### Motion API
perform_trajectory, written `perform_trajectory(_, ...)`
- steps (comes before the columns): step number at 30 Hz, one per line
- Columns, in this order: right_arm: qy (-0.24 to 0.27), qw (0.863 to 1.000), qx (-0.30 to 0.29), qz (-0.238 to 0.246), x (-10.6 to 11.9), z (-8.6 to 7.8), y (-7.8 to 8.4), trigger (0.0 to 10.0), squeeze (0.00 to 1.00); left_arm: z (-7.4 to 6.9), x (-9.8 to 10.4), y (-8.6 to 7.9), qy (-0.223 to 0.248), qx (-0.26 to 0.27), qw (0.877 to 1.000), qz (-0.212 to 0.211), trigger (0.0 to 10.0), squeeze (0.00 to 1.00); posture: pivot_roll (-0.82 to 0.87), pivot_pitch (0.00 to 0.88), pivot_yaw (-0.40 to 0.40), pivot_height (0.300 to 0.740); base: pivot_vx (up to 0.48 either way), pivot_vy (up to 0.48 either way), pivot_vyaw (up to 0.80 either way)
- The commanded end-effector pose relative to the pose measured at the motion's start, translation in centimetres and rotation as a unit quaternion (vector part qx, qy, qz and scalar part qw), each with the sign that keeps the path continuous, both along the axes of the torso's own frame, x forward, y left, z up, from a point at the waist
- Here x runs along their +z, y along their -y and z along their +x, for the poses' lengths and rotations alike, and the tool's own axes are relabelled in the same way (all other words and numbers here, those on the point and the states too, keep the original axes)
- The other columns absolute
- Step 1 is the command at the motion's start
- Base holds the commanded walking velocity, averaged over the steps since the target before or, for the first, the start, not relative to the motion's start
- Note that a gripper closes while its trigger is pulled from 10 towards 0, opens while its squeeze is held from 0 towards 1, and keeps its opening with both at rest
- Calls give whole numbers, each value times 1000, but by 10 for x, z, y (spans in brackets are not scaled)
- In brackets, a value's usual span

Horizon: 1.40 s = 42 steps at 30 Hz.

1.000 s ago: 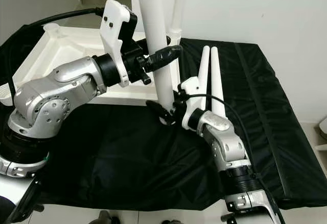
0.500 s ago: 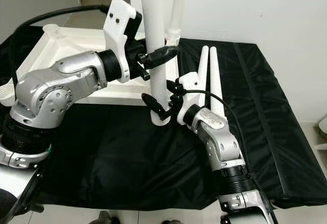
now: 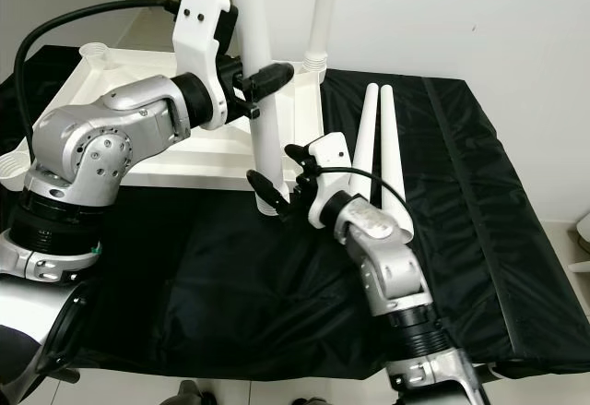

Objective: Building children table

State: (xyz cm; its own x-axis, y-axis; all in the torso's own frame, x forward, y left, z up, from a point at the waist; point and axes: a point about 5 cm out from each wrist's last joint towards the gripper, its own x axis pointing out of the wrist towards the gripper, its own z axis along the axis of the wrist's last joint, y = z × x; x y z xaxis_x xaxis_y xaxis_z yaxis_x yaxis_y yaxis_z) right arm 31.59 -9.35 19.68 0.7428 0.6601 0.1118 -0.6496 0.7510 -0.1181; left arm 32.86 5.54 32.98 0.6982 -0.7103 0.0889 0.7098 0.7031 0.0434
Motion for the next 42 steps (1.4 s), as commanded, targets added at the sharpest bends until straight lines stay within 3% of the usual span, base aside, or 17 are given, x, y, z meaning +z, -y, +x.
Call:
perform_trajectory(1,-1,999,-34,2,-3,-2,-6,10000,0,2,4,0,-5,9,1000,-2,10000,0,-15,57,-11,740,0,0,0)
perform_trajectory(7,8,997,-71,9,-3,0,-11,10000,0,1,7,1,-5,15,1000,-3,10000,0,-15,55,-9,740,0,0,0)
perform_trajectory(11,8,991,-127,47,3,5,-16,10000,0,-2,8,7,-4,18,1000,-5,10000,0,-10,55,-11,740,0,0,0)
perform_trajectory(25,7,984,-169,59,13,13,-29,10000,0,-5,11,13,-2,16,1000,-10,10000,0,2,59,-19,740,0,0,0)
perform_trajectory(28,-2,983,-175,58,12,13,-30,8588,0,-6,12,14,0,16,1000,-11,10000,0,-1,59,-18,740,0,0,0)
perform_trajectory(29,-8,983,-177,58,10,14,-30,4902,0,-6,12,14,0,15,1000,-11,10000,0,-1,59,-16,740,0,0,0)
perform_trajectory(33,-17,982,-179,57,8,14,-30,4667,0,-6,13,14,0,14,1000,-12,10000,0,-1,61,-16,740,0,0,0)
perform_trajectory(34,-24,982,-179,56,6,14,-30,3765,0,-7,13,15,1,13,1000,-12,10000,0,-1,61,-16,740,0,0,0)
perform_trajectory(37,-31,982,-181,52,4,14,-30,4000,0,-7,14,15,1,14,1000,-12,10000,0,-1,63,-16,740,0,0,0)
perform_trajectory(38,-32,982,-182,48,2,14,-31,9725,0,-8,14,16,2,13,1000,-12,10000,0,-2,63,-14,740,0,0,0)
perform_trajectory(42,-30,982,-184,41,3,14,-31,10000,0,-9,14,17,3,10,1000,-12,10000,0,-2,65,-13,740,0,0,0)
